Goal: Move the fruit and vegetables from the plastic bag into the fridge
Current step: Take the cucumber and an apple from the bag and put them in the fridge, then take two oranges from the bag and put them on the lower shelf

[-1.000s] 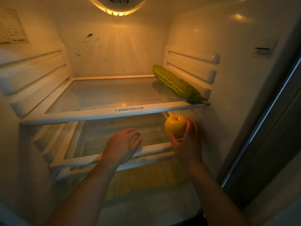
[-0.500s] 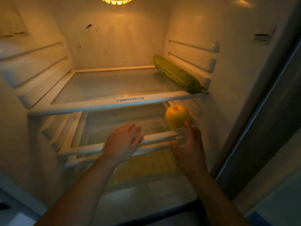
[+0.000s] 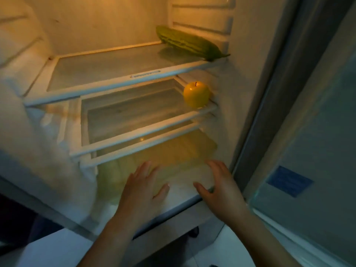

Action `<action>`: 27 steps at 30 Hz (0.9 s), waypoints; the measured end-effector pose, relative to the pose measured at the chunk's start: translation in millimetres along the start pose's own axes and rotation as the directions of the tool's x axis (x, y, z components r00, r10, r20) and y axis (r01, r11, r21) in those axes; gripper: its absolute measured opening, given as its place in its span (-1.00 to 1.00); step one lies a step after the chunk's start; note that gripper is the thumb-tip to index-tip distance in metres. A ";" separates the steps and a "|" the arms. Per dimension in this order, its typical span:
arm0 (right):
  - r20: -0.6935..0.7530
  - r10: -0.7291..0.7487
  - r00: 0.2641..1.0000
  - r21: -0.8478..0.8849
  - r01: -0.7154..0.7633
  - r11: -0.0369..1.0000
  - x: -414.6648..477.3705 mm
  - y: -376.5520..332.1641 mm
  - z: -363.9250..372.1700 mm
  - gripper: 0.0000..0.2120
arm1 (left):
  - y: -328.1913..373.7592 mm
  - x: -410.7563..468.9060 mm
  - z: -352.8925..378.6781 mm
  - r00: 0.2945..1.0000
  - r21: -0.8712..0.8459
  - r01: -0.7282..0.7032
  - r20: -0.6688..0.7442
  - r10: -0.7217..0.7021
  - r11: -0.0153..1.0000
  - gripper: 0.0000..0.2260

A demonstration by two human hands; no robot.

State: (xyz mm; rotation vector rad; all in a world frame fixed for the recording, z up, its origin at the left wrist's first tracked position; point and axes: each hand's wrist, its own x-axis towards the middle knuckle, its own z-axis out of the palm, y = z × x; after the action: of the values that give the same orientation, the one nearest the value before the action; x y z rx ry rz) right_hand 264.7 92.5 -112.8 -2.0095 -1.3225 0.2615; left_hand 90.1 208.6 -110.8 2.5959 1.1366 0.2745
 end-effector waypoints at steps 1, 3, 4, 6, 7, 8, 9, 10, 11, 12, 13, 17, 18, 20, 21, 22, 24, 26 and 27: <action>-0.001 0.024 1.000 -0.005 -0.024 1.000 -13.4 0.7 -0.1 -0.41 | 1.8 -8.7 6.2 1.000 -0.048 -0.011 0.024 0.012 0.999 -0.29; -0.008 0.079 0.997 -0.026 -0.079 0.997 -41.8 5.1 -0.5 -0.43 | 6.1 -20.4 21.6 0.997 -0.153 -0.028 0.072 0.040 0.988 -0.43; -0.009 0.110 0.994 -0.049 -0.110 0.993 -57.3 8.2 -1.6 -0.44 | 10.5 -25.2 29.1 0.995 -0.193 -0.037 0.089 0.055 0.981 -0.50; 0.005 0.174 0.985 -0.098 -0.173 0.980 -88.8 15.1 -7.4 -0.47 | 24.0 -34.2 44.5 0.985 -0.237 -0.060 0.142 0.095 0.970 -0.56; 0.021 0.199 0.980 -0.114 -0.196 0.974 -104.0 18.7 -11.6 -0.49 | 33.4 -38.3 51.1 0.975 -0.252 -0.083 0.181 0.131 0.964 -0.56; 0.037 0.217 0.975 -0.126 -0.211 0.969 -118.9 22.5 -16.4 -0.51 | 43.4 -42.9 57.7 0.959 -0.268 -0.112 0.222 0.175 0.957 -0.56; 0.049 0.235 0.971 -0.136 -0.227 0.964 -134.1 27.0 -21.3 -0.52 | 52.9 -48.3 63.9 0.938 -0.286 -0.143 0.266 0.222 0.948 -0.56; 0.053 0.257 0.965 -0.149 -0.247 0.957 -149.0 31.5 -26.9 -0.51 | 63.0 -53.8 70.1 0.913 -0.303 -0.171 0.308 0.266 0.938 -0.53; 0.047 0.284 0.958 -0.165 -0.273 0.948 -163.7 36.1 -32.8 -0.50 | 72.6 -59.7 75.5 0.889 -0.313 -0.206 0.336 0.311 0.927 -0.49; 0.034 0.315 0.949 -0.180 -0.304 0.935 -177.5 40.6 -38.6 -0.48 | 81.5 -64.9 80.2 0.867 -0.318 -0.239 0.355 0.348 0.918 -0.45; 0.016 0.350 0.937 -0.188 -0.341 0.921 -190.5 44.7 -44.6 -0.47 | 91.2 -70.0 83.5 0.851 -0.320 -0.262 0.368 0.375 0.910 -0.44; -0.041 0.459 0.888 -0.176 -0.458 0.871 -238.7 60.5 -68.6 -0.47 | 135.4 -88.5 95.5 0.823 -0.320 -0.333 0.361 0.439 0.887 -0.57; -0.052 0.473 0.880 -0.169 -0.475 0.864 -250.5 65.3 -75.4 -0.47 | 148.7 -94.2 99.3 0.814 -0.321 -0.349 0.363 0.455 0.880 -0.57; -0.074 0.496 0.865 -0.154 -0.501 0.851 -274.5 76.0 -91.1 -0.47 | 177.7 -106.7 107.6 0.787 -0.336 -0.366 0.385 0.481 0.868 -0.57; -0.086 0.508 0.857 -0.150 -0.515 0.844 -287.4 81.8 -100.5 -0.47 | 193.3 -113.3 112.5 0.775 -0.336 -0.378 0.395 0.494 0.863 -0.58; -0.098 0.519 0.849 -0.145 -0.528 0.837 -300.9 88.2 -111.0 -0.47 | 209.6 -120.0 118.8 0.763 -0.330 -0.394 0.403 0.506 0.858 -0.58; -0.122 0.534 0.837 -0.134 -0.547 0.826 -331.5 103.8 -134.8 -0.48 | 248.6 -136.2 133.0 0.738 -0.335 -0.428 0.405 0.539 0.839 -0.59; -0.140 0.547 0.825 -0.128 -0.563 0.817 -366.2 121.4 -162.5 -0.49 | 292.4 -157.8 151.8 0.705 -0.365 -0.446 0.419 0.572 0.817 -0.60; -0.146 0.554 0.819 -0.128 -0.571 0.811 -383.9 130.1 -177.3 -0.49 | 314.7 -169.9 162.1 0.681 -0.379 -0.453 0.437 0.587 0.807 -0.61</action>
State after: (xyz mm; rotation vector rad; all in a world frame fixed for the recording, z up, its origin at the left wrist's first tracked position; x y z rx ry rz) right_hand 275.3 -348.6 -146.5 -2.4948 -0.6642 0.3196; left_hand 238.4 -150.8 -165.5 2.4687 0.1269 -0.1959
